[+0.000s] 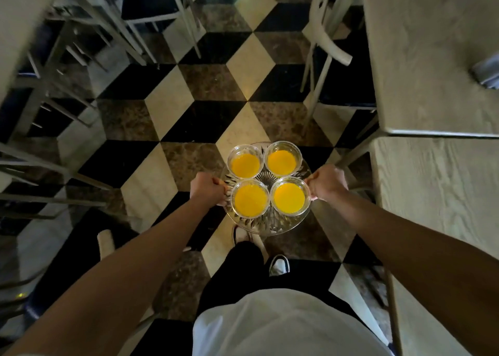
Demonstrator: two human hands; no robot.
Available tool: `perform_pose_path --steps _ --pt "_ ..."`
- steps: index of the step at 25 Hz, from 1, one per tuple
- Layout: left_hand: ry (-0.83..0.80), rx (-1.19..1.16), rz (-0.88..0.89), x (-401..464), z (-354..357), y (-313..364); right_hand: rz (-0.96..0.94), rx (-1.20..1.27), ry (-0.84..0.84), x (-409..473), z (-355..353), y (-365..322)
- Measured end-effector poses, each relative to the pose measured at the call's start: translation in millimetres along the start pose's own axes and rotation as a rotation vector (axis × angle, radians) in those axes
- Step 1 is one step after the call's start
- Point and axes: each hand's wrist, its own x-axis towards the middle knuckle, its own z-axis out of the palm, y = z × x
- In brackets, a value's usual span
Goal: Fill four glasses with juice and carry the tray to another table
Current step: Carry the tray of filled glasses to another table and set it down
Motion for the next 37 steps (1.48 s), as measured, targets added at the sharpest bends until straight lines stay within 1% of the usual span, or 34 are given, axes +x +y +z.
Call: perform_pose_path --steps 4,9,13,19,22,26,30,37 --pt "0.017 0.006 0.007 29 -9 37 0.024 -0.001 0.020 38 -5 -30" --pt "-0.011 0.005 0.057 73 -30 83 0.064 0.000 0.030 84 -4 -73" --pt "-0.021 0.035 0.077 123 -55 121 0.089 -0.039 0.064 122 -4 -123" --pt "-0.025 0.073 0.099 197 -80 169 0.078 -0.087 0.049 190 -11 -185" --pt "-0.018 0.086 0.121 220 -88 191 0.075 -0.081 0.049 220 -15 -205" --pt "0.007 0.057 0.084 260 -92 226 0.081 -0.073 0.048 265 -21 -235" --pt "0.031 0.062 0.052 301 -94 262 0.052 -0.097 0.010 316 -33 -265" --pt "0.028 0.021 -0.028 392 -93 352 -0.026 -0.098 -0.027 424 -80 -336"
